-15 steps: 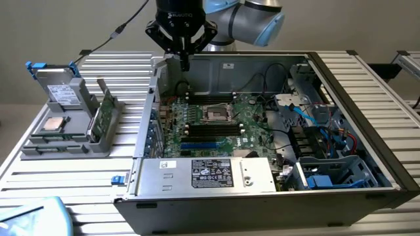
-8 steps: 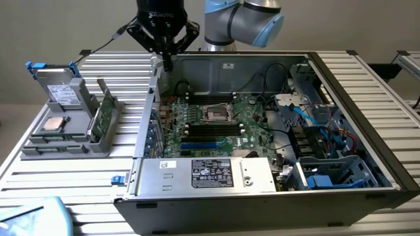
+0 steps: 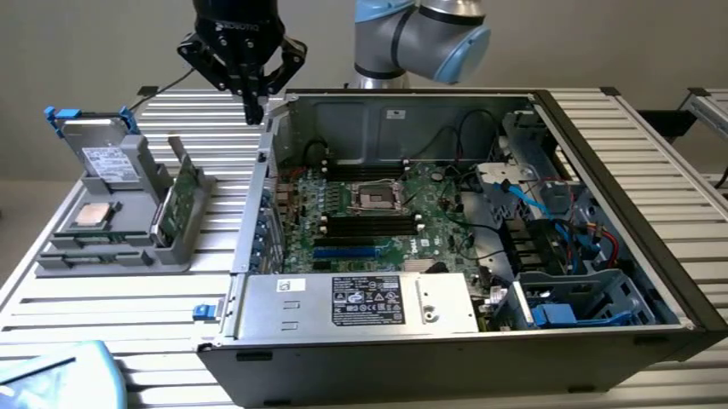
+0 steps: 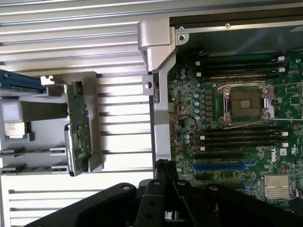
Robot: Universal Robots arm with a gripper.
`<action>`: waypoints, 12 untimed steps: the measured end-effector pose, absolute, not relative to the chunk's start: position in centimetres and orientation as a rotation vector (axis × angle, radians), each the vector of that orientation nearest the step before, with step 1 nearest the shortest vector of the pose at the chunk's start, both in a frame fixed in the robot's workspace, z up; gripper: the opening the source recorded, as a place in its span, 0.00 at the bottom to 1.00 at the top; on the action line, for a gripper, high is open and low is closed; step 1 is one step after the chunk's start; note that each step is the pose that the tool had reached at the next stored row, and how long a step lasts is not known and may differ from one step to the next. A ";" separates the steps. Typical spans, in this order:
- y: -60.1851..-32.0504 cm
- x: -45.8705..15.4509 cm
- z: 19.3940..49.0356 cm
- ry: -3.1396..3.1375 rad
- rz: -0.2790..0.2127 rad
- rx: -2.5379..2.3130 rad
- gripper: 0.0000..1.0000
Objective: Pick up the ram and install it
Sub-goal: 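Reach for the ram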
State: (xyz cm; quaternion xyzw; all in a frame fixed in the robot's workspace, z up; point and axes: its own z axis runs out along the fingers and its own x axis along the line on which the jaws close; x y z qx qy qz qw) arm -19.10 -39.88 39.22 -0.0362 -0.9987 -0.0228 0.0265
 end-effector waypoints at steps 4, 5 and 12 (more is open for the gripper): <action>-39.9 -20.9 39.2 -3.084 -0.070 -0.112 0.11; -39.9 -21.4 39.2 -3.084 -0.071 -0.112 0.11; -39.9 -24.6 39.1 -3.083 -0.073 -0.112 0.11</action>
